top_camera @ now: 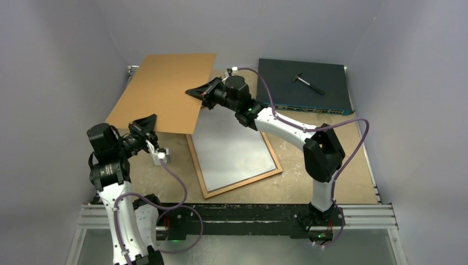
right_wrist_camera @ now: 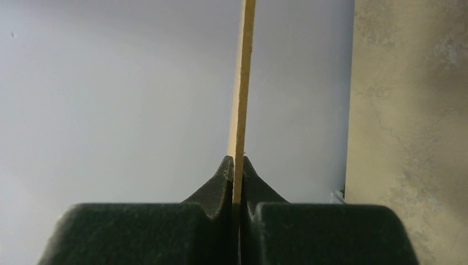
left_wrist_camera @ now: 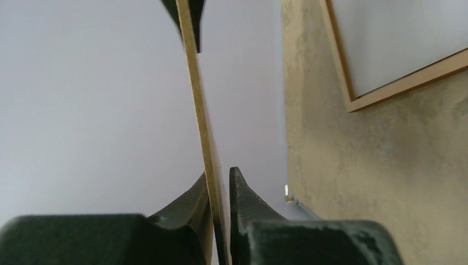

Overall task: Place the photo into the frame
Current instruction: Turn over the photo frame item at the center of the board.

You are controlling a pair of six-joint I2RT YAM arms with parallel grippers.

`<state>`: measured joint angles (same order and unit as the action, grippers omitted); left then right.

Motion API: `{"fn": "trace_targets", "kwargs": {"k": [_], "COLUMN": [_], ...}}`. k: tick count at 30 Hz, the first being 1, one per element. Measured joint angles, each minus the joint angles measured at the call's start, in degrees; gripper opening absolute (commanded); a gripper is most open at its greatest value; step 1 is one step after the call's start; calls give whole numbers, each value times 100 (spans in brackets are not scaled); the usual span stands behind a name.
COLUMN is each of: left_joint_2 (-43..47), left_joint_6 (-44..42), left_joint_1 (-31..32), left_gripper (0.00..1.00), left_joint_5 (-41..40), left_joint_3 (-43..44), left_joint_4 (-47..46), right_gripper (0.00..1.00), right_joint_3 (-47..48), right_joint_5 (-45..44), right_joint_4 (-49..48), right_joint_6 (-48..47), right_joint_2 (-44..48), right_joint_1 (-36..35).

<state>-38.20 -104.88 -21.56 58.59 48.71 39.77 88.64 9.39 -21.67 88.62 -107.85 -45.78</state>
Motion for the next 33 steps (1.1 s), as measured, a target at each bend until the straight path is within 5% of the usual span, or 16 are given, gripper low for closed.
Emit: {"fn": "trace_targets", "kwargs": {"k": [10, 19, 22, 27, 33], "left_joint_2": [9, -861, -1189, -1204, -1279], "left_joint_6": [426, 57, -109, -140, -81], "left_joint_1": [-4, 22, 26, 33, 37], "left_gripper": [0, 0, 0, 0, 0], "left_joint_5": [-109, -356, -490, -605, -636], "left_joint_3": [66, 835, 1034, 1040, 1342], "left_joint_4": [-214, 1390, 1801, 2076, 2201], "right_gripper": [43, 70, 74, 77, 85], "right_joint_3": [-42, -977, -1565, -1611, -1620], "right_joint_5": [76, 1587, 2328, 2929, 2697], "right_joint_4": [68, -640, -1394, -1292, -662], "right_joint_6": [-699, -1963, -2111, -3021, -5285], "right_joint_2": [-72, 26, 140, 527, 1615], "right_joint_1": [-57, 162, 507, 942, 955]}}
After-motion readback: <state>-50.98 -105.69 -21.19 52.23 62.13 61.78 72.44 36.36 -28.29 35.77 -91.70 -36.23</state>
